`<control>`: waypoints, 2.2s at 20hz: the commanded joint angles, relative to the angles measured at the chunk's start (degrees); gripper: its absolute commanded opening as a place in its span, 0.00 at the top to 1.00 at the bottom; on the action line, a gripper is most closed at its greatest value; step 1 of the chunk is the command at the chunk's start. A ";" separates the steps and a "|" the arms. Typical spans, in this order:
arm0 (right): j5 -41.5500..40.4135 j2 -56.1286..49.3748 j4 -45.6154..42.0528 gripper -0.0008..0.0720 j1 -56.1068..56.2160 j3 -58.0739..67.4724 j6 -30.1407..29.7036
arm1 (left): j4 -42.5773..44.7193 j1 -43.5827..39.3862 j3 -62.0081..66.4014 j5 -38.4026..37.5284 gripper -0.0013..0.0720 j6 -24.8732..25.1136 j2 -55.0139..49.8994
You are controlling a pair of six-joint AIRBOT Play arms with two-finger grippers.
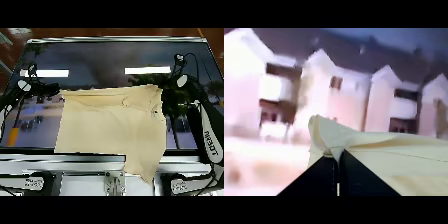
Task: Fold the shirts.
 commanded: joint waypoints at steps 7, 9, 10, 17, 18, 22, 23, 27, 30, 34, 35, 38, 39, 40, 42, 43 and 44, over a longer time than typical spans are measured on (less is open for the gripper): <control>47.76 5.99 -7.43 0.91 -1.60 -4.33 5.40 | 8.44 1.68 0.17 -46.38 0.93 1.57 -1.20; 47.25 5.99 -9.92 0.91 -1.60 -7.87 8.79 | 8.70 2.34 -3.37 -46.38 0.93 0.48 -1.31; 46.62 5.99 -10.03 0.91 -1.60 -9.51 9.60 | 7.63 2.38 -4.61 -45.38 0.93 0.50 -1.36; 39.04 5.99 -9.66 0.90 -1.31 -11.98 13.94 | 3.98 3.96 -5.20 -37.22 0.93 0.52 -1.44; 38.25 5.99 -9.40 0.82 -1.31 -11.98 14.16 | 3.98 4.37 -5.22 -36.83 0.93 0.52 -1.53; 40.70 6.60 -9.53 0.35 -1.44 -11.61 9.97 | 4.00 7.04 -4.72 -40.04 0.13 0.55 -1.44; 42.99 7.74 -12.09 0.35 -1.44 -11.61 8.68 | 4.00 8.52 -4.39 -42.32 0.13 0.72 -1.11; 53.51 14.86 -16.83 0.17 -9.35 -13.70 3.87 | 4.04 17.57 -9.70 -51.10 0.13 6.16 4.66; 53.11 21.92 -10.01 0.18 -21.00 -21.18 1.01 | 4.00 26.01 -24.70 -47.30 0.13 9.16 12.22; 50.95 27.02 -4.35 0.18 -28.59 -29.90 -2.47 | 3.76 31.78 -34.75 -45.07 0.13 13.42 14.23; 50.49 27.06 -4.35 0.18 -28.68 -30.99 -2.56 | 3.61 31.74 -35.54 -43.93 0.13 13.38 14.16; 46.56 27.06 -0.74 0.18 -28.68 -32.57 -2.54 | 0.76 30.47 -36.98 -40.33 0.13 13.14 13.92; 45.31 27.06 0.70 0.18 -28.68 -32.57 -2.54 | -0.07 29.62 -37.44 -38.97 0.13 12.92 13.66; 44.44 27.06 2.21 0.18 -28.68 -32.57 -2.54 | -0.70 28.72 -37.86 -38.03 0.13 12.92 13.25; 43.78 27.06 3.26 0.18 -28.68 -32.57 -2.49 | -0.98 26.64 -38.40 -36.44 0.13 12.90 12.07; 43.82 27.06 3.13 0.18 -28.68 -32.57 -2.51 | -1.22 25.79 -38.45 -35.65 0.13 12.70 11.37; 43.87 27.06 3.08 0.18 -28.68 -32.57 -2.49 | -1.79 25.18 -38.45 -34.84 0.13 12.70 10.78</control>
